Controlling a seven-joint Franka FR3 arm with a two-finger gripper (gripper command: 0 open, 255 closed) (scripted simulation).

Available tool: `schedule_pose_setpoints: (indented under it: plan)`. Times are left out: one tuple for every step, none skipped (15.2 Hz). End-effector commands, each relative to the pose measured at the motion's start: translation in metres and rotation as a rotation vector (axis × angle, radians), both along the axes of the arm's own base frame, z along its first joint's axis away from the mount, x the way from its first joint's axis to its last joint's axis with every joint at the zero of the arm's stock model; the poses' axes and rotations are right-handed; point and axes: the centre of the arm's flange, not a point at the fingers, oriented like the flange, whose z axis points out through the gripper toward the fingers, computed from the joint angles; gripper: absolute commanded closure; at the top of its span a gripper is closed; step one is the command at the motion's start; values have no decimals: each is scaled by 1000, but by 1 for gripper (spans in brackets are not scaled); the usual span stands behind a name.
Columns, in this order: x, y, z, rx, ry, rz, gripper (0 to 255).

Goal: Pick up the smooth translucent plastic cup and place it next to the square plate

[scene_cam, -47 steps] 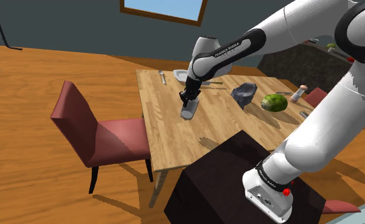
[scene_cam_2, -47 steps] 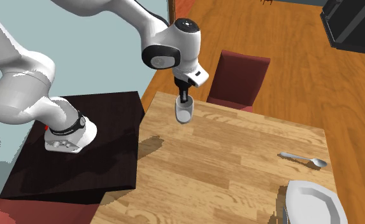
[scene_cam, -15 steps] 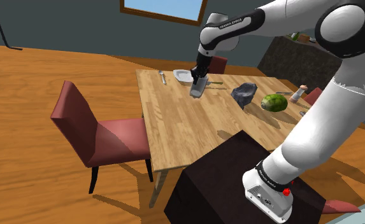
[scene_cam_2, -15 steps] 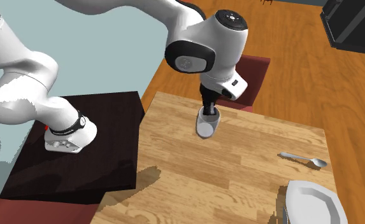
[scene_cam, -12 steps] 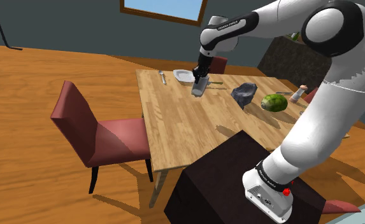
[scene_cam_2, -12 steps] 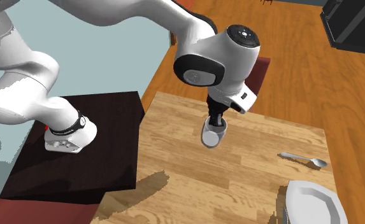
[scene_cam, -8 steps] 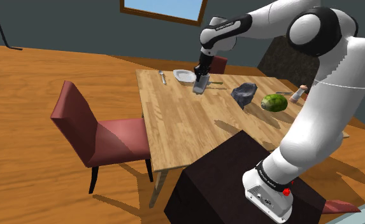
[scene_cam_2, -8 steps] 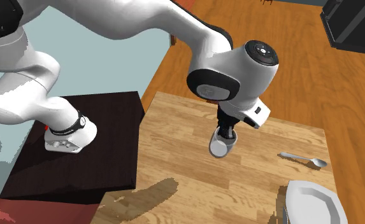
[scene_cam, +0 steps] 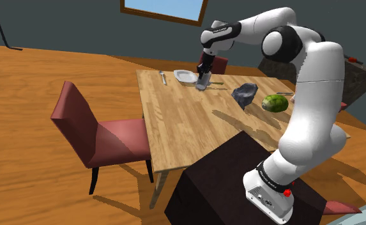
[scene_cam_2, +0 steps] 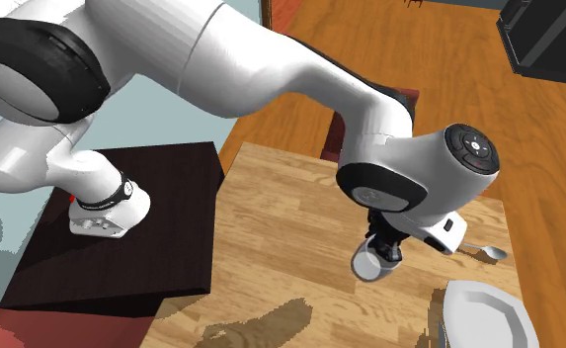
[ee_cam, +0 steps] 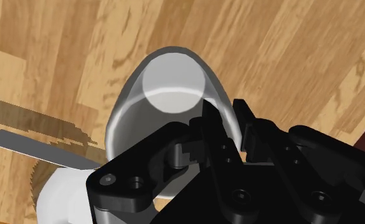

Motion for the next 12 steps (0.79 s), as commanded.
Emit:
schedule_pose_setpoints:
  plan:
    - [12, -23, -8, 0, -1, 1, 255]
    - [19, -34, -11, 0, -1, 1, 255]
    - [26, -44, -15, 0, -1, 1, 255]
    - [33, -55, -18, 0, -1, 1, 255]
    - [39, -66, -22, 0, -1, 1, 255]
    - [46, -77, -25, 0, -1, 1, 255]
    - [53, -88, -29, 0, -1, 1, 255]
    - [53, -88, -34, 0, -1, 1, 255]
    - [53, -88, -39, 0, -1, 1, 255]
    - [53, -88, -45, 0, -1, 1, 255]
    - [53, -88, -50, 0, -1, 1, 255]
    - [53, -88, -55, 0, -1, 1, 255]
